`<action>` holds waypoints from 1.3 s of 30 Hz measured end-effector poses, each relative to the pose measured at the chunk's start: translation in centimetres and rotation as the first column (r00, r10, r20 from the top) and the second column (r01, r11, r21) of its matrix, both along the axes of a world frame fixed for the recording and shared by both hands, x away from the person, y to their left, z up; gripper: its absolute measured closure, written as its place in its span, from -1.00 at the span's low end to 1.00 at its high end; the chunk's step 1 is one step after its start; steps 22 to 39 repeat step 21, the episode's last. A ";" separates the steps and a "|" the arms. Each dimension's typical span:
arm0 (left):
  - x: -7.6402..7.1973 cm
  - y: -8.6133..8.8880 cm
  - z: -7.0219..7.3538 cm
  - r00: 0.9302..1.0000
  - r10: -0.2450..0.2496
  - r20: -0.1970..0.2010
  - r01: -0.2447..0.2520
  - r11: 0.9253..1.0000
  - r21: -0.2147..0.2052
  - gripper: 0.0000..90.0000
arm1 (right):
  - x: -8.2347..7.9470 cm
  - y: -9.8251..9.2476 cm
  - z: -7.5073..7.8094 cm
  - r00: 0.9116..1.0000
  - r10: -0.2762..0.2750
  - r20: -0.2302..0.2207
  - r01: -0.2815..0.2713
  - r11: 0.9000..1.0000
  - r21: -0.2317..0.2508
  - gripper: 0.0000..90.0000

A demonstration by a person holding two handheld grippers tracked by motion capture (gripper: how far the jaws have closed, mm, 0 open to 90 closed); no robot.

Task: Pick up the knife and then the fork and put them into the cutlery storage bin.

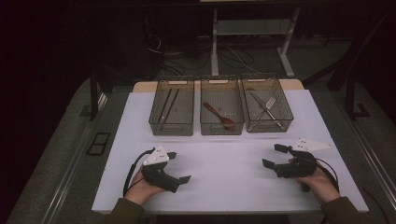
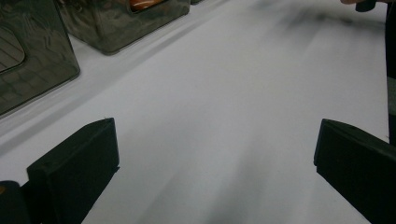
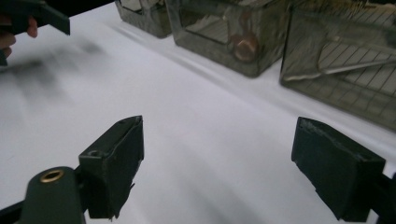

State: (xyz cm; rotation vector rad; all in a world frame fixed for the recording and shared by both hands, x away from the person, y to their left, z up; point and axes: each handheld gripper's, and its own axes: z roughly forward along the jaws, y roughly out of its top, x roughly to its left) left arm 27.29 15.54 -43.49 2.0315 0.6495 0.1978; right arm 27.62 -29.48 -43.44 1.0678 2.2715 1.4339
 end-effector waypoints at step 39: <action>0.1 -0.1 0.0 1.000 -0.009 0.008 0.009 1.000 0.011 -1.00 | -2.0 -0.6 -0.8 1.000 0.012 0.014 -0.011 0.997 -0.076 -0.64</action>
